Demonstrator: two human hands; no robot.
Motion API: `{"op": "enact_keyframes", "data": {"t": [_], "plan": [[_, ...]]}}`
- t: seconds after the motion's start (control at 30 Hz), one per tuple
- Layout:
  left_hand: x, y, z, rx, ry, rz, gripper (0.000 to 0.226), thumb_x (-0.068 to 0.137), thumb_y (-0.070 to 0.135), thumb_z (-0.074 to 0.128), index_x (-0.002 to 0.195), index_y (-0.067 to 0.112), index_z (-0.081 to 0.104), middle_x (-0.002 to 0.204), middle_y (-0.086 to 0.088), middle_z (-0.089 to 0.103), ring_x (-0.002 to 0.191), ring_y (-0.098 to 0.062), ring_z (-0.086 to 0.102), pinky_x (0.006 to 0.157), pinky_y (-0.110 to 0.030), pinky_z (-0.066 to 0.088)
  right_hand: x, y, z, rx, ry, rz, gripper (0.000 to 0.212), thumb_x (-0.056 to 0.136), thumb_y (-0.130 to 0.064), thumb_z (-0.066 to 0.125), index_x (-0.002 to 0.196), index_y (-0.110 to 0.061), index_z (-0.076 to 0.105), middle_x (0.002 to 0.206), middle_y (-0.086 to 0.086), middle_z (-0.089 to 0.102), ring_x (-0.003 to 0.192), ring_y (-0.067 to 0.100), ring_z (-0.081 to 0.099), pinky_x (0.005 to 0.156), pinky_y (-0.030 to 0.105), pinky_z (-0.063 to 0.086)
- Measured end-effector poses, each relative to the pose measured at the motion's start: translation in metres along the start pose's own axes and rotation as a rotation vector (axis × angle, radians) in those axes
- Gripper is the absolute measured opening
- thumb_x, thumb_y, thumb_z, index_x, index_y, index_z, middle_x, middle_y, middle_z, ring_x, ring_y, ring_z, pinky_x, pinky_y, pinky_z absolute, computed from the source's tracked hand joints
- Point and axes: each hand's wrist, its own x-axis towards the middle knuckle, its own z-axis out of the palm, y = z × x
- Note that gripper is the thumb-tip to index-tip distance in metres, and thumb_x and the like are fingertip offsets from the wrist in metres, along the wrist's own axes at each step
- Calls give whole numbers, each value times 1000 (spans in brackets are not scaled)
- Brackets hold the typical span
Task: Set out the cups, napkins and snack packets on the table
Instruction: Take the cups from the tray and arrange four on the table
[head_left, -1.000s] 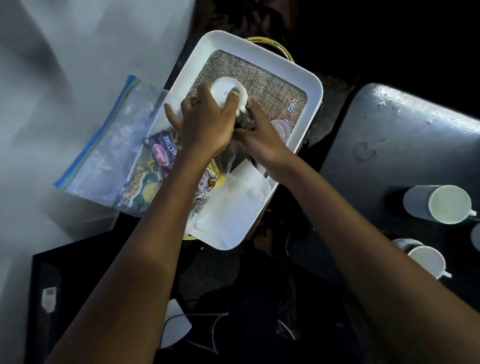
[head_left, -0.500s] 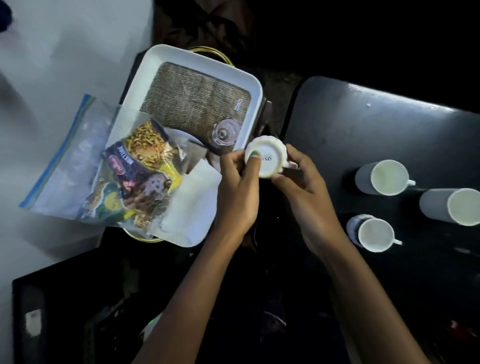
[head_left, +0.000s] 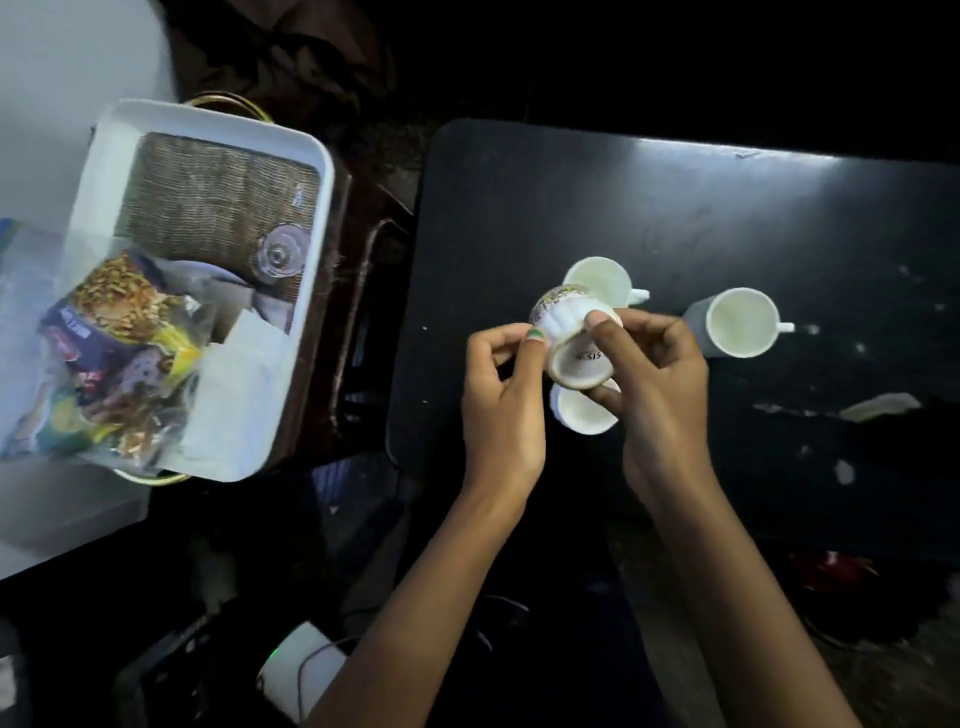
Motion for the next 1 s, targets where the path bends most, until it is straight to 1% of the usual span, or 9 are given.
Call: {"op": "enact_keyframes", "data": {"t": [0.1, 0.2, 0.3, 0.4, 0.53, 0.67, 0.8, 0.9, 1.0], "plan": [[-5, -3, 24, -46, -85, -180, 23, 91, 37, 56, 105, 20, 60, 107, -8, 70, 99, -22, 68, 86, -38, 56, 1, -2, -32, 25, 8, -54, 21, 75, -21, 74, 93, -18, 62, 92, 0, 68, 91, 22, 67, 85, 52, 53], [-4, -3, 40, 57, -335, -360, 34, 86, 57, 51, 99, 29, 67, 105, 1, 72, 101, -16, 68, 85, -34, 56, 1, 0, -58, 87, -36, -100, 23, 79, -9, 71, 99, -14, 61, 89, -9, 70, 89, 10, 67, 84, 44, 55], [-2, -6, 53, 87, -435, -384, 33, 85, 53, 55, 100, 27, 69, 104, 4, 73, 99, -11, 67, 91, -37, 53, 1, 1, -78, 137, -103, -107, 30, 79, -1, 68, 104, -13, 58, 97, -9, 68, 93, 7, 66, 83, 33, 53], [-5, -13, 64, 74, -445, -379, 27, 85, 42, 61, 99, 20, 70, 89, 6, 73, 88, -9, 67, 86, -32, 54, 5, -5, -99, 102, -175, -147, 42, 74, -1, 66, 110, -17, 52, 111, -2, 62, 99, 7, 62, 82, 24, 52], [-9, -25, 71, 7, -425, -285, 33, 79, 20, 72, 110, 13, 66, 96, 0, 74, 89, -10, 70, 75, -27, 57, 13, -15, -122, -70, -299, -184, 65, 78, 13, 62, 122, -30, 41, 134, -9, 50, 113, 4, 56, 88, 21, 50], [-11, -32, 81, 84, -445, -183, 52, 69, 9, 79, 117, 16, 58, 109, -1, 69, 103, -16, 66, 87, -33, 55, 23, -20, -144, -263, -413, -163, 74, 79, 8, 65, 135, -33, 37, 140, -19, 42, 127, 7, 46, 106, 34, 43], [-12, -38, 83, 260, -523, -34, 66, 59, 8, 82, 117, 24, 56, 112, 10, 66, 107, -3, 61, 86, -17, 49, 31, -27, -166, -563, -494, -183, 96, 70, -9, 79, 144, -36, 25, 143, -20, 39, 131, -6, 38, 102, 9, 37], [-15, -41, 86, 341, -638, 18, 68, 62, 2, 83, 119, 24, 53, 114, 14, 63, 106, 5, 59, 84, -11, 47, 37, -30, -179, -828, -485, -207, 110, 61, -21, 86, 145, -42, 18, 136, -20, 42, 130, 4, 39, 108, 27, 33], [-20, -46, 95, 439, -679, 116, 68, 64, 0, 82, 120, 20, 49, 119, 10, 61, 111, -1, 57, 95, -19, 47, 39, -23, -184, -1086, -462, -258, 99, 61, -31, 85, 141, -45, 28, 120, -23, 45, 116, 10, 40, 92, 33, 27]]}}
